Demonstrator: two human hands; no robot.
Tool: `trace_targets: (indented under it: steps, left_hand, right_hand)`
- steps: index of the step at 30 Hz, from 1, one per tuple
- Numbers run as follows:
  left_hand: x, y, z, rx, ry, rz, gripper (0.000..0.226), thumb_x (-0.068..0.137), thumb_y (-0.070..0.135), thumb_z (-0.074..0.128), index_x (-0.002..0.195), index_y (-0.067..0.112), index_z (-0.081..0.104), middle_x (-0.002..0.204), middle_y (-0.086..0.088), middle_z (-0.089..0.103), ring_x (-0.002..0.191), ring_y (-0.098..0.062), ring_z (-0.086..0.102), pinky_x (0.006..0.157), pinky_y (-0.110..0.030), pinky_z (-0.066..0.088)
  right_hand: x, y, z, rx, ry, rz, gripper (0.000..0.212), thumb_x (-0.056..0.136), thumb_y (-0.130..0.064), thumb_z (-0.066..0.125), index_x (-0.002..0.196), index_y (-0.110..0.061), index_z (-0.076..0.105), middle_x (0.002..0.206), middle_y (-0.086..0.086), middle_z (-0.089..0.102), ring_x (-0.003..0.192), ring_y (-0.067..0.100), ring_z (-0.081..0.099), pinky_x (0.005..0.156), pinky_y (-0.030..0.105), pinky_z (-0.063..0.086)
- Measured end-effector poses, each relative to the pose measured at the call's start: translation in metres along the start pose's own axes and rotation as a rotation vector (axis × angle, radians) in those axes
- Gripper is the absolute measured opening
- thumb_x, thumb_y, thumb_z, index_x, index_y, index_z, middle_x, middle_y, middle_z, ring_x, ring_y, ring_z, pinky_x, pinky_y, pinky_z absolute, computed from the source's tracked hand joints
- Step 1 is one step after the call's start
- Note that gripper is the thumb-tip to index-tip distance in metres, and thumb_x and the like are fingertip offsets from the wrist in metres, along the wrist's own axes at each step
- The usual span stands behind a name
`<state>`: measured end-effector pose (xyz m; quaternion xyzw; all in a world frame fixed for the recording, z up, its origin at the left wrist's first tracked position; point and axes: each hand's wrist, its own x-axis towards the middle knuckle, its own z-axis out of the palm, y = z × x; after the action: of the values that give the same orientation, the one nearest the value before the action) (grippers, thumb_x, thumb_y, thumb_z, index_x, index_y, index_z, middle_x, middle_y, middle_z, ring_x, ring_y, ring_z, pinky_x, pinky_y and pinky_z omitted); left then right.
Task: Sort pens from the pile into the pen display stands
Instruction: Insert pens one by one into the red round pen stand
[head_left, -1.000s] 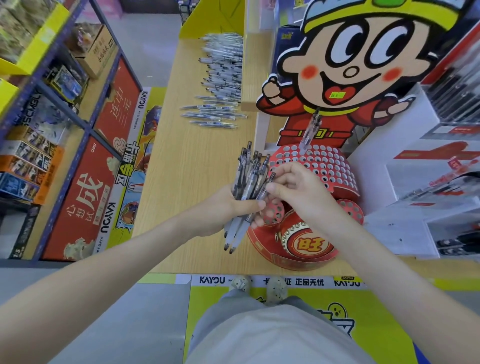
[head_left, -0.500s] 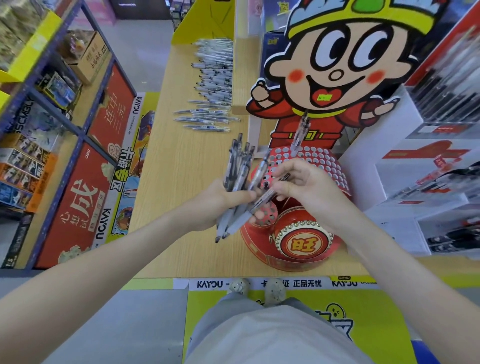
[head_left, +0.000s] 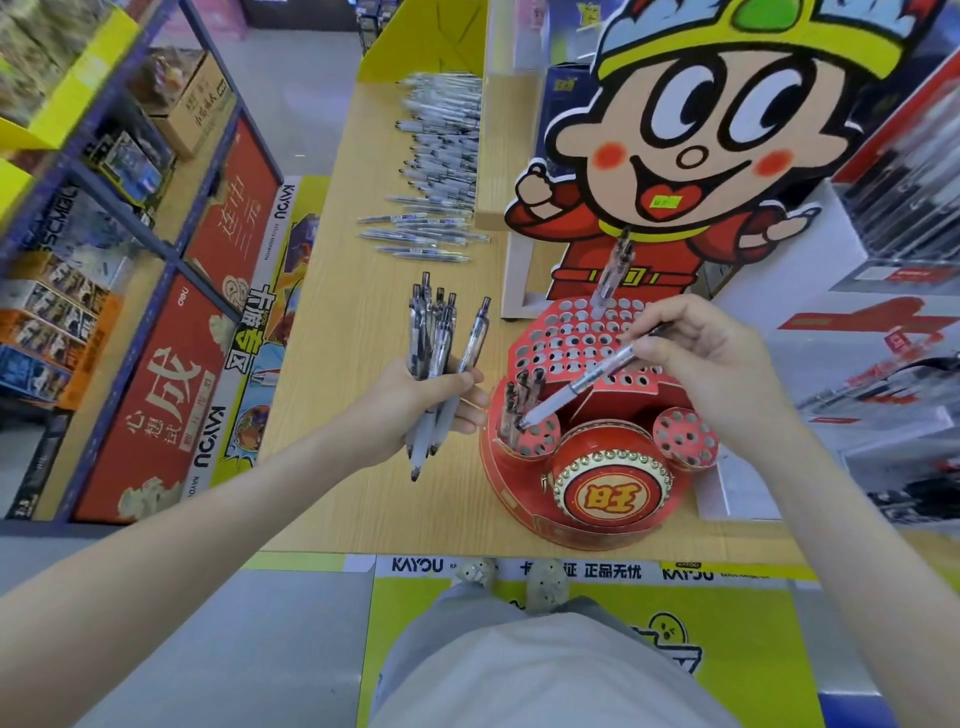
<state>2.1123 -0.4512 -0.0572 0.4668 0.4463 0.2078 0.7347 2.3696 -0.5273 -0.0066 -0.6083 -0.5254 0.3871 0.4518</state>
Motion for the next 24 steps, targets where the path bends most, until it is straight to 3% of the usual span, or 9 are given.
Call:
trace_targets:
  steps: [3,7,10,14,18,24]
  left_hand:
    - [0.002,-0.004,-0.002,0.005,0.015,-0.006,0.008,0.094,0.005,0.056,0.096,0.001,0.062,0.079,-0.012,0.069,0.072,-0.026,0.068,0.066,-0.031,0.056]
    - [0.003,-0.005,0.001,0.019,-0.010,0.009,0.007,0.093,0.004,0.056,0.095,0.000,0.062,0.079,-0.013,0.069,0.073,-0.025,0.068,0.067,-0.031,0.057]
    - [0.002,-0.005,0.004,0.039,-0.038,0.021,0.007,0.093,0.003,0.055,0.094,0.000,0.062,0.079,-0.012,0.070,0.073,-0.024,0.068,0.068,-0.031,0.057]
    - [0.002,-0.008,0.004,0.056,-0.048,0.028,0.008,0.093,0.003,0.056,0.093,0.002,0.063,0.079,-0.013,0.070,0.074,-0.026,0.069,0.069,-0.032,0.057]
    - [0.003,-0.009,0.004,0.069,-0.046,0.026,0.007,0.093,0.003,0.057,0.093,0.002,0.064,0.083,-0.017,0.070,0.075,-0.026,0.069,0.069,-0.032,0.057]
    - [0.001,-0.007,0.005,0.092,-0.063,0.053,0.008,0.091,0.005,0.058,0.095,0.001,0.064,0.083,-0.015,0.070,0.076,-0.024,0.069,0.069,-0.030,0.056]
  right_hand:
    - [-0.001,0.004,0.000,-0.113,-0.055,-0.030,0.025,0.087,0.005,0.057,0.085,-0.019,0.062,0.086,-0.002,0.066,0.084,0.009,0.064,0.079,0.016,0.048]
    - [-0.002,0.009,0.013,-0.373,-0.192,-0.093,0.028,0.088,-0.002,0.059,0.085,-0.030,0.061,0.086,-0.015,0.066,0.089,0.002,0.061,0.080,0.012,0.045]
    - [-0.006,0.016,0.027,-0.455,-0.306,-0.136,0.016,0.089,-0.005,0.060,0.091,-0.020,0.065,0.091,-0.017,0.064,0.092,-0.006,0.056,0.079,0.006,0.040]
    - [-0.009,0.025,0.042,-0.525,-0.421,-0.200,0.012,0.091,-0.008,0.059,0.099,-0.016,0.064,0.093,-0.012,0.062,0.092,-0.008,0.052,0.080,0.008,0.039]
    - [-0.011,0.020,0.055,-0.426,-0.443,-0.063,0.010,0.091,-0.015,0.060,0.100,-0.019,0.057,0.097,-0.008,0.065,0.092,-0.001,0.060,0.081,0.014,0.045]
    - [-0.010,0.030,0.059,-0.538,-0.455,-0.023,0.010,0.091,-0.020,0.060,0.100,-0.018,0.056,0.094,-0.011,0.062,0.091,0.005,0.058,0.078,0.022,0.045]
